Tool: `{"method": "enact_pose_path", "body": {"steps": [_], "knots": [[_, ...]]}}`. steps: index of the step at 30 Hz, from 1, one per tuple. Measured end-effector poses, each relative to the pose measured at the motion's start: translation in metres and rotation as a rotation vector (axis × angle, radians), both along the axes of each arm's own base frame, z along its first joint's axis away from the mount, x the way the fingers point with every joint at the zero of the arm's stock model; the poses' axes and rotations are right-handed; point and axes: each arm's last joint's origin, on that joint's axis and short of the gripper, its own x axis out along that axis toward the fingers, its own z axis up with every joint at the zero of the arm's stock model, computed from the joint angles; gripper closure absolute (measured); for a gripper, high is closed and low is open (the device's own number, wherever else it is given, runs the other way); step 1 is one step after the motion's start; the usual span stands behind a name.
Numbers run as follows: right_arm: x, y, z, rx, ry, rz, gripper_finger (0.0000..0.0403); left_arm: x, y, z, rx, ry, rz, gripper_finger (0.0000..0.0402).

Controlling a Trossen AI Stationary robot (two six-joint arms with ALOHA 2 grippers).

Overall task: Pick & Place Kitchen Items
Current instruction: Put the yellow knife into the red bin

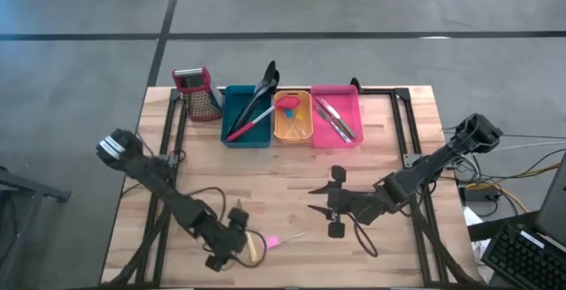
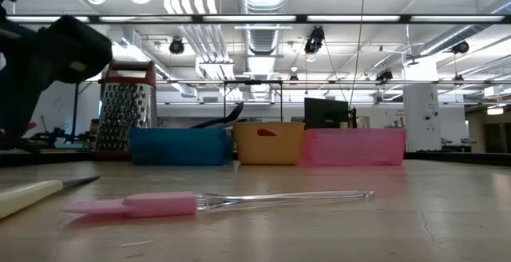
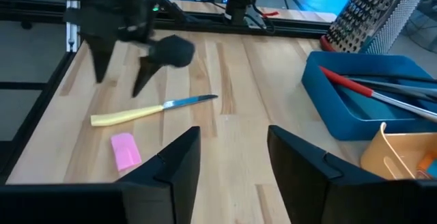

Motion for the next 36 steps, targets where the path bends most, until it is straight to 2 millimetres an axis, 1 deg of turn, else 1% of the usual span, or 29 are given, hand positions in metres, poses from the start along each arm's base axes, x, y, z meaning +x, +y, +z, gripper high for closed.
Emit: {"method": "enact_pose_path", "body": {"steps": [3,7,14,17,23,30,36], "knots": [[0.000,0.000,0.000,0.000,0.000,0.000,0.0232,0.012,-0.012,-0.001,0.025,-0.008,-0.081,0.0103],[0.000,0.000,0.000,0.000,0.001,0.001,0.0222,0.024,-0.022,-0.005,0.084,-0.007,-0.151,0.0103],[0.000,0.000,0.000,0.003,0.000,-0.001,0.0211,0.035,-0.029,-0.018,0.165,0.043,-0.204,0.0103],[0.000,0.000,0.000,0.003,0.000,-0.001,0.0207,0.034,-0.026,-0.021,0.204,0.086,-0.204,0.0103],[0.000,0.000,-0.001,0.003,0.001,-0.001,0.0204,0.036,-0.016,-0.018,0.235,0.102,-0.190,0.0103],[0.000,0.000,-0.001,0.003,0.001,-0.001,0.0220,0.037,0.002,-0.021,0.308,0.190,-0.158,0.0104],[0.000,0.000,-0.001,0.002,0.001,-0.001,0.0235,0.041,0.013,-0.022,0.323,0.203,-0.148,0.0104]]}}
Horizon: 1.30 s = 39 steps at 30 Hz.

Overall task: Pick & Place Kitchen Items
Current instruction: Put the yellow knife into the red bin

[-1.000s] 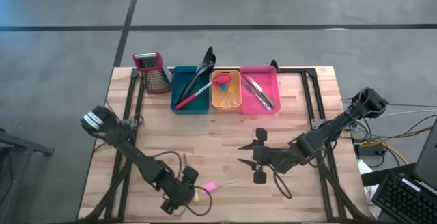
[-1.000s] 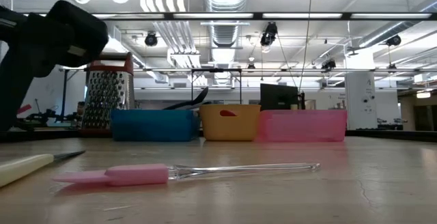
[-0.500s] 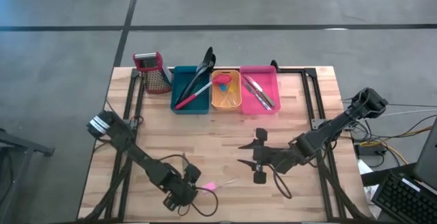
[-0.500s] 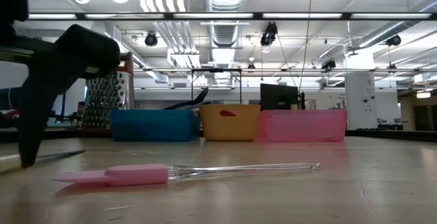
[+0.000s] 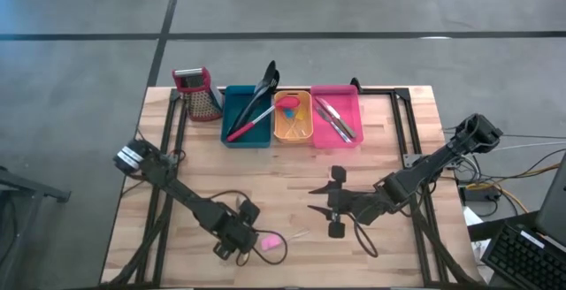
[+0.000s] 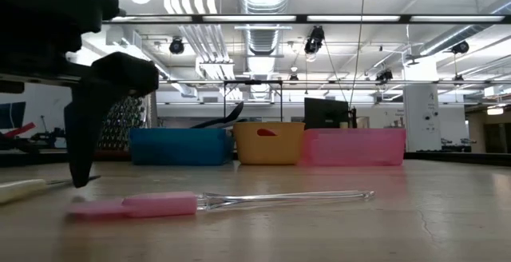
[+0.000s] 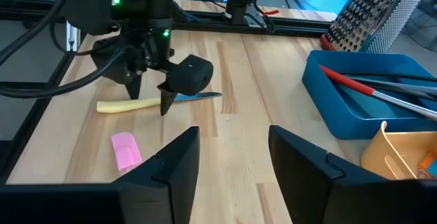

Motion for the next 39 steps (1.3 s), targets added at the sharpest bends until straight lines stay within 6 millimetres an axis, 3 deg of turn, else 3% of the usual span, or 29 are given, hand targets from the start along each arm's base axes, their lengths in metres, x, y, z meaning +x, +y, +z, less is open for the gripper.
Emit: {"method": "enact_pose_path", "body": {"steps": [4,8,20,26,33,39], "knots": [[0.000,0.000,0.000,0.000,0.000,0.000,0.0246,-0.004,0.005,-0.007,0.011,0.016,-0.001,0.0114],[0.000,0.000,0.000,0.000,0.000,0.000,0.0257,-0.010,0.008,-0.015,0.029,0.047,0.000,0.0155],[0.000,0.000,0.000,0.000,-0.001,0.000,0.0284,-0.010,0.013,-0.019,0.043,0.055,-0.082,0.0373],[0.000,0.000,0.000,0.000,-0.001,-0.001,0.0297,-0.009,0.014,-0.016,0.039,0.043,-0.030,0.0372],[0.000,0.000,0.000,0.001,-0.003,-0.001,0.0312,-0.021,0.022,0.011,0.069,0.074,0.066,0.0372],[0.000,0.000,0.000,0.002,-0.006,-0.003,0.0319,-0.021,0.036,0.045,0.216,-0.148,0.133,0.0372]]}}
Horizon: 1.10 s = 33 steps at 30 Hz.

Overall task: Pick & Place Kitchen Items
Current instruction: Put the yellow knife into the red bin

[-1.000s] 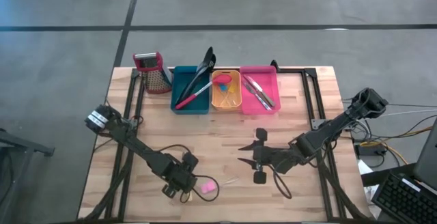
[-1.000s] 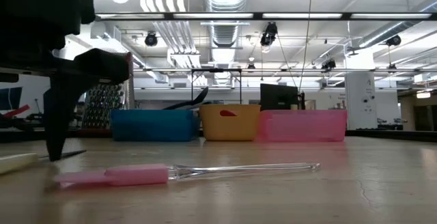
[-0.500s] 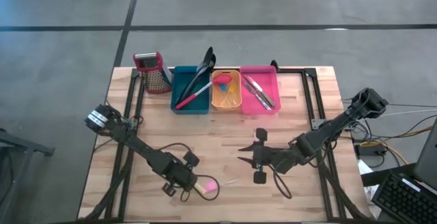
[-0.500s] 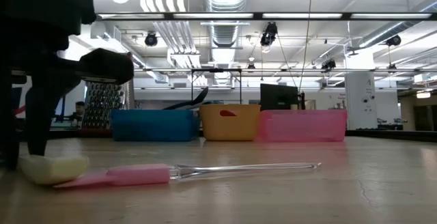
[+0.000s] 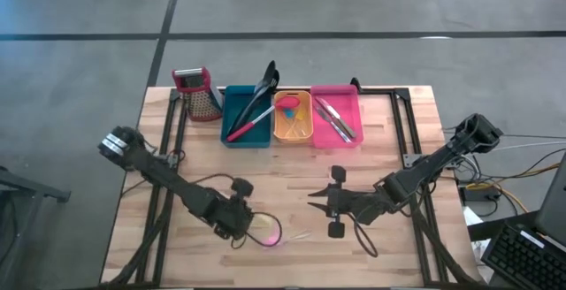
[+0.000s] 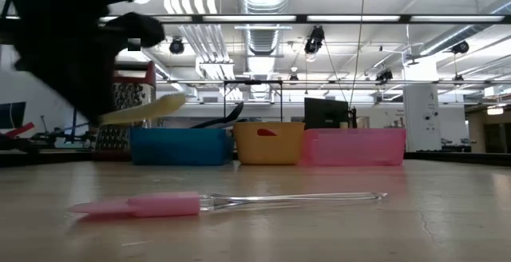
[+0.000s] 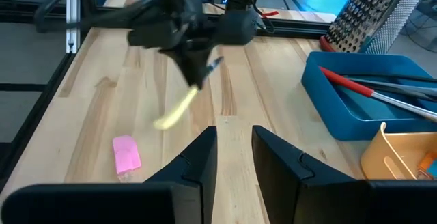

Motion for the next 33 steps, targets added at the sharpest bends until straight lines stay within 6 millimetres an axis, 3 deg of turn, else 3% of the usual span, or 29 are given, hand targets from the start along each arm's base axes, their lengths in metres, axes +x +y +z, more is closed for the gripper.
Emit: {"method": "enact_pose_path", "body": {"steps": [7,11,14,20,27,33], "knots": [[0.001,0.001,-0.001,-0.002,-0.002,0.001,0.0304,0.010,0.026,0.026,0.043,-0.160,0.057,0.0372],[0.010,0.005,-0.013,-0.042,0.009,0.011,0.0289,0.024,0.039,0.041,0.016,-0.291,0.072,0.0372],[0.015,0.008,-0.019,-0.133,0.028,0.050,0.0275,0.036,0.044,0.053,-0.039,-0.429,0.094,0.0372],[0.015,0.010,-0.006,-0.150,-0.011,0.068,0.0249,0.045,0.041,0.074,-0.068,-0.623,0.018,0.0372],[0.015,0.011,0.001,-0.155,-0.057,0.078,0.0227,0.050,0.035,0.086,-0.181,-0.757,-0.087,0.0372],[0.016,0.012,0.005,-0.174,-0.090,0.093,0.0218,0.047,0.038,0.075,-0.140,-0.701,-0.071,0.0372]]}}
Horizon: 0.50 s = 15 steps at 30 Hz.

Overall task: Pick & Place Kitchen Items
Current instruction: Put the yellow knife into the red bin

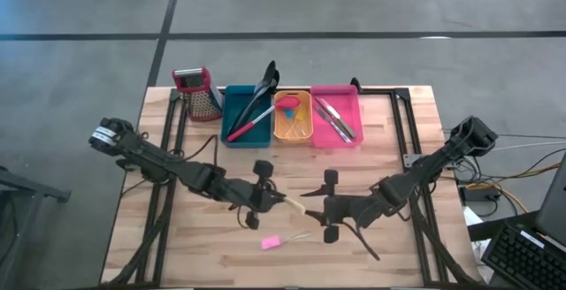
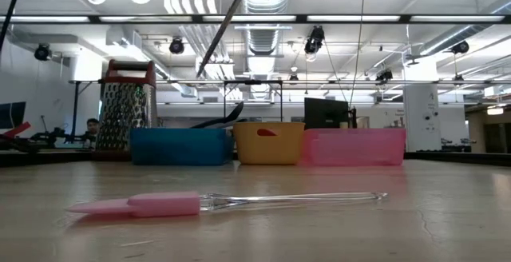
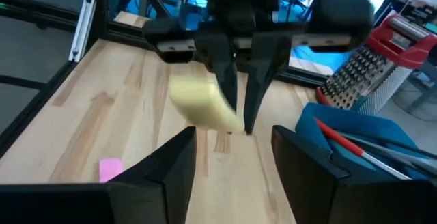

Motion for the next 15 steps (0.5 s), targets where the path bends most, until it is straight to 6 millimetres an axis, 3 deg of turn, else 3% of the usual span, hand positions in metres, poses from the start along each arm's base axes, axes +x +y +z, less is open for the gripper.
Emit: {"method": "enact_pose_path", "body": {"steps": [9,15], "knots": [[0.004,-0.007,0.008,0.043,0.017,-0.040,0.0203,-0.007,0.007,0.006,0.006,0.189,0.150,0.0372],[0.009,-0.015,0.016,0.076,0.119,-0.110,0.0193,-0.005,0.009,0.021,-0.012,0.178,0.194,0.0372]]}}
